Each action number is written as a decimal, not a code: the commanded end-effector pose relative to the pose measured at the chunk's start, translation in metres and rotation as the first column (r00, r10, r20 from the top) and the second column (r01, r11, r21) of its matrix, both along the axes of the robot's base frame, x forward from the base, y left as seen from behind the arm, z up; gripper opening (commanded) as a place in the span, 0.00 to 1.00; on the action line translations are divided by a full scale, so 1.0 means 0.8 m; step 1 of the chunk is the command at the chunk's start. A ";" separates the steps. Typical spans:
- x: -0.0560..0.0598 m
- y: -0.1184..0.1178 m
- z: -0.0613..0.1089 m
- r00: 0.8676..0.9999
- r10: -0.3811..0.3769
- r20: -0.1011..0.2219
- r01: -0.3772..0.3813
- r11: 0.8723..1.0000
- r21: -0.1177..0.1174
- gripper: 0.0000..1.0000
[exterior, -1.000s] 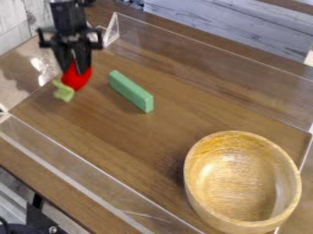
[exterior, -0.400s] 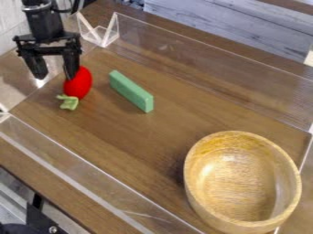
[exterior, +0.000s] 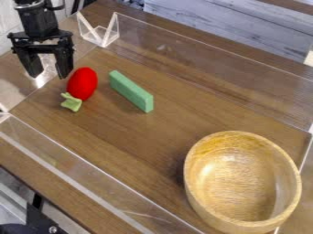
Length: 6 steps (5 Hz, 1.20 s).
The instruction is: Move the red object to the left side of the table
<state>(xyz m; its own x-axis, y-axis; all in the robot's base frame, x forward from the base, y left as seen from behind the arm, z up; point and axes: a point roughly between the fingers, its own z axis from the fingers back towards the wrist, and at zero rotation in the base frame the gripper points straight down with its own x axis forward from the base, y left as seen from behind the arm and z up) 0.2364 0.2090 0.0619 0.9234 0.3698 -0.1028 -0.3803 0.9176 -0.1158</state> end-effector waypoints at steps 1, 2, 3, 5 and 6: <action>0.002 0.007 0.040 0.996 -0.034 0.080 0.028 0.997 0.074 1.00; 0.002 0.005 0.049 0.994 -0.060 0.096 0.052 0.995 0.087 1.00; 0.017 0.003 0.057 0.992 -0.069 0.108 0.059 0.994 0.096 1.00; 0.035 -0.006 0.043 0.985 -0.117 0.125 0.103 0.988 0.113 1.00; 0.035 -0.007 0.018 0.978 -0.159 0.133 0.145 0.983 0.115 1.00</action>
<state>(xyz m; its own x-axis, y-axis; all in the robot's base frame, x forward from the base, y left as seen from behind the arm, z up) 0.2606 0.2010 0.0628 0.9718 0.2348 0.0200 -0.2325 0.9692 -0.0813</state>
